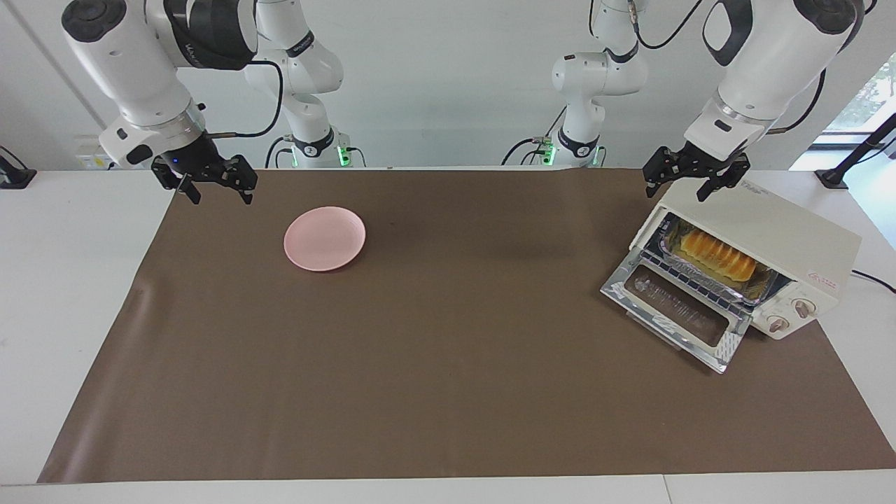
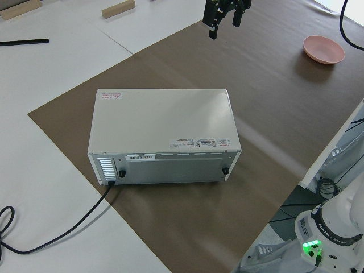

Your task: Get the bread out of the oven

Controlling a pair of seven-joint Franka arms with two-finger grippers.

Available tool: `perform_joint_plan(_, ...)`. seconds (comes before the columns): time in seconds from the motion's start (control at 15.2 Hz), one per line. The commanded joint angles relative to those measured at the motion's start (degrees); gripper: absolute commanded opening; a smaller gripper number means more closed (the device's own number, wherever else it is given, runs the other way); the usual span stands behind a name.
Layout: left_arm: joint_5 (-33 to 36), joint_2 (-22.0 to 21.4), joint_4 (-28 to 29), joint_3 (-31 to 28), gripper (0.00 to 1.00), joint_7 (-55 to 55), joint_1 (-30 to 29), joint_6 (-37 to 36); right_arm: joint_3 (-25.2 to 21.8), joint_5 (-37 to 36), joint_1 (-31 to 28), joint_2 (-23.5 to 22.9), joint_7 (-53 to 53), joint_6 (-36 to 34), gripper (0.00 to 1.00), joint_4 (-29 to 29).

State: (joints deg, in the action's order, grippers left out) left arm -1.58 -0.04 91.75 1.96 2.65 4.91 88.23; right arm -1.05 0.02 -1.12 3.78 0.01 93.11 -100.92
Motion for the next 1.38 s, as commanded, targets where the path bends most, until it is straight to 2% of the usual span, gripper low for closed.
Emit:
perform_joint_plan(0.0, -0.88, -1.98, 2.2, 0.59, 1.0, -0.36, -0.86, 1.06, 0.52, -0.81, -0.55, 0.88, -0.89, -0.21, 1.0, -0.59)
perform_joint_plan(0.53, -0.27, -1.62, 1.32, 0.06, 1.0, -0.19, -0.69, -0.08, 0.52, -0.81, -0.46, 0.88, -0.89, -0.21, 1.0, -0.59)
perform_joint_plan(0.86, -0.27, -1.98, 0.88, -0.11, 1.0, -0.19, -3.41, -0.34, 0.52, -0.72, -0.55, 0.88, -0.89, -0.21, 1.0, -0.68)
perform_joint_plan(1.32, -0.27, -1.98, 0.97, -0.11, 1.0, -0.54, -3.5, -0.25, 0.52, -0.81, -0.55, 0.79, -0.89, -0.21, 1.0, -0.68)
